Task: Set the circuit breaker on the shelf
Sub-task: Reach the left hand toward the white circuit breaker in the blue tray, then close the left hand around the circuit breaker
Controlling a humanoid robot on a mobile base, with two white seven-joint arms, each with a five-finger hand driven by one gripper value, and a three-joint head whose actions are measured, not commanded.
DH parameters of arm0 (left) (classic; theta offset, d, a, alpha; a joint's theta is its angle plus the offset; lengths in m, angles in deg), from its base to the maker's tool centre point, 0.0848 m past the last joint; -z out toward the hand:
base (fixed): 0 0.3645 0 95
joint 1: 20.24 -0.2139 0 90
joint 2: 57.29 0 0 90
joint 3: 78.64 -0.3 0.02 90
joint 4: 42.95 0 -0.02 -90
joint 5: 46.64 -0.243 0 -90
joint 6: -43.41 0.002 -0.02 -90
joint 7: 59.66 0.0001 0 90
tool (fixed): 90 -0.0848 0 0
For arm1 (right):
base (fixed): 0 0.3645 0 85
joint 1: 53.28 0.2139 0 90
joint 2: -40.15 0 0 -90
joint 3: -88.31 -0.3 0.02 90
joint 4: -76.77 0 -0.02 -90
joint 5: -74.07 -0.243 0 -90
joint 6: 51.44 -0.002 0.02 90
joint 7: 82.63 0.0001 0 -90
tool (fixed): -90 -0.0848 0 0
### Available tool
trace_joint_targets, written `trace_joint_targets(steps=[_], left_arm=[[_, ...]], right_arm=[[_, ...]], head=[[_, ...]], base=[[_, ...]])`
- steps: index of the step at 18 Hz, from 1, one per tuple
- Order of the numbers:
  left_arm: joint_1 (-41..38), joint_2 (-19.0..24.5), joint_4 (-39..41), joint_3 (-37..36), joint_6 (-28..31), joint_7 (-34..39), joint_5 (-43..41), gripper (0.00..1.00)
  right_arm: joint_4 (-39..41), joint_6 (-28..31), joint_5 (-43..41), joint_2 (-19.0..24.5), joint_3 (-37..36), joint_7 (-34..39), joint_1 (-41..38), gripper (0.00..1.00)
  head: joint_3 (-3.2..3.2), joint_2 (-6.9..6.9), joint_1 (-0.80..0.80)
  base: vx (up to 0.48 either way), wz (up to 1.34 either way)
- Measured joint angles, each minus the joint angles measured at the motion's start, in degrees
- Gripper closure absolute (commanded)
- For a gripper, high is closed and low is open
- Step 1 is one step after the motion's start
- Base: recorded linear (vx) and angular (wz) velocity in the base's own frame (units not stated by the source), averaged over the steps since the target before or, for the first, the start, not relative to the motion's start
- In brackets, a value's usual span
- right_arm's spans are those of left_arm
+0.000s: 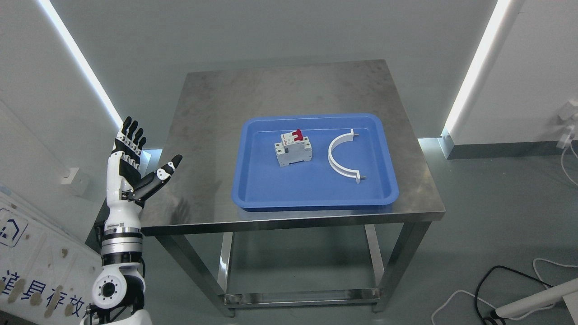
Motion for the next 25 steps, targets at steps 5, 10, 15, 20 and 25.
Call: trace_joint_targets(steps=[5, 10, 15, 20, 25], left_arm=[[2.69, 0.35, -0.19, -3.74, 0.83, -3.91, -1.38, 0.00], [10.62, 2.07, -2.37, -8.68, 1.75, -16.93, -11.67, 0.00], [20.25, 2.34, -5.58, -15.24, 15.39, -29.11, -21.81, 0.01], [23.80, 1.38, -9.80, -19.18, 18.01, -30.62, -33.09, 0.02], [24.18, 0.81, -12.84, -21.73, 18.25, -30.80, -40.98, 0.13]], right_arm=[[0.00, 0.00, 0.00, 0.00, 0.00, 0.00, 0.00, 0.00], [0.00, 0.00, 0.01, 0.00, 0.00, 0.00, 0.01, 0.00], [0.00, 0.00, 0.01, 0.00, 0.00, 0.04, 0.00, 0.00], [0.00, 0.00, 0.01, 0.00, 0.00, 0.04, 0.00, 0.00], [0.00, 0.00, 0.01, 0.00, 0.00, 0.04, 0.00, 0.00]], head=[[0.00, 0.00, 0.00], [0.00, 0.00, 0.00], [0.00, 0.00, 0.00], [0.00, 0.00, 0.00], [0.00, 0.00, 0.00]], base=[[-0.004, 0.00], [0.009, -0.02], [0.002, 0.00], [0.000, 0.00], [0.000, 0.00]])
